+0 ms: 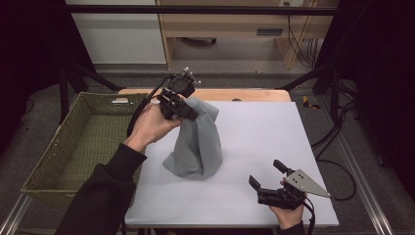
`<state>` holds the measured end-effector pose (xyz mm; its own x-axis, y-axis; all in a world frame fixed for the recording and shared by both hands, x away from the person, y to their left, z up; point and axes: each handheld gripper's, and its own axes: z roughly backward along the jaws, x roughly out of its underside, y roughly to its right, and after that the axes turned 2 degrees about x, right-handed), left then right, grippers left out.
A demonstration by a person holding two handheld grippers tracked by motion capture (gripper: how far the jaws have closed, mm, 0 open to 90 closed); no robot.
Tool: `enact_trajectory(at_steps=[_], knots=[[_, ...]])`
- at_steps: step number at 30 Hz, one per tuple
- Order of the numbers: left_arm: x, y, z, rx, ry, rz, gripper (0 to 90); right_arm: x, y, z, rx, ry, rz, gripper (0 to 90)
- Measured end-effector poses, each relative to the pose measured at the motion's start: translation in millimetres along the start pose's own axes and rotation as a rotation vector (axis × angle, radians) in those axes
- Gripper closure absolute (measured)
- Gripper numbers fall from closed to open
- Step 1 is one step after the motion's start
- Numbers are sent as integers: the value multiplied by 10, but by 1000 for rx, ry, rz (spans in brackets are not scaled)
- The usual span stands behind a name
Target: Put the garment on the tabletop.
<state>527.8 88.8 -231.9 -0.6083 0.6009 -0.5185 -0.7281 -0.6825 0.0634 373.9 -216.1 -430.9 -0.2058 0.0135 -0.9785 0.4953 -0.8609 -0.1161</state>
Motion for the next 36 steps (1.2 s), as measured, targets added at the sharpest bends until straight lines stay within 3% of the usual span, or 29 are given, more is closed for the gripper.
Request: enact_trajectory(at_steps=[12, 14, 15, 16, 17, 18, 20, 25, 29, 30, 32, 33, 35, 36], knots=[[171, -23, -404, 28, -45, 1, 820, 6, 9, -5, -9, 4, 18, 1], [209, -29, -486, 34, -60, -15, 819, 6, 11, -7, -7, 7, 20, 1], [228, -31, -528, 40, -63, -17, 818, 1, -2, -2, -6, -2, -2, 2], [248, -32, -567, 42, -67, -20, 818, 7, 16, -6, -8, 6, 20, 2], [270, -27, -610, 47, -71, -10, 818, -4, -10, 7, -10, -8, -20, 1], [289, -26, -648, 47, -74, -15, 817, -5, -10, 8, -11, -8, -20, 1], [325, -22, -719, 51, -72, -6, 815, 0, 9, 0, -6, 3, 7, 1], [387, -31, -806, 63, -62, -2, 799, -3, 8, 1, -1, 0, -2, 1], [443, -42, -865, 69, -51, 4, 706, -7, 5, 3, -1, -3, -5, 1], [448, -46, -867, 70, -46, 7, 651, -9, -8, 0, -9, 3, -22, 1], [453, -55, -864, 79, -35, 8, 551, -1, 9, -5, -11, 9, 6, 1], [453, -58, -862, 81, -29, 8, 516, -4, -3, -1, -9, 1, -9, 1], [452, -54, -858, 74, -20, -3, 412, 4, 17, -2, -10, 4, 20, 1], [454, -48, -856, 66, -17, -7, 374, -4, -5, 6, -13, -7, -15, 1]])
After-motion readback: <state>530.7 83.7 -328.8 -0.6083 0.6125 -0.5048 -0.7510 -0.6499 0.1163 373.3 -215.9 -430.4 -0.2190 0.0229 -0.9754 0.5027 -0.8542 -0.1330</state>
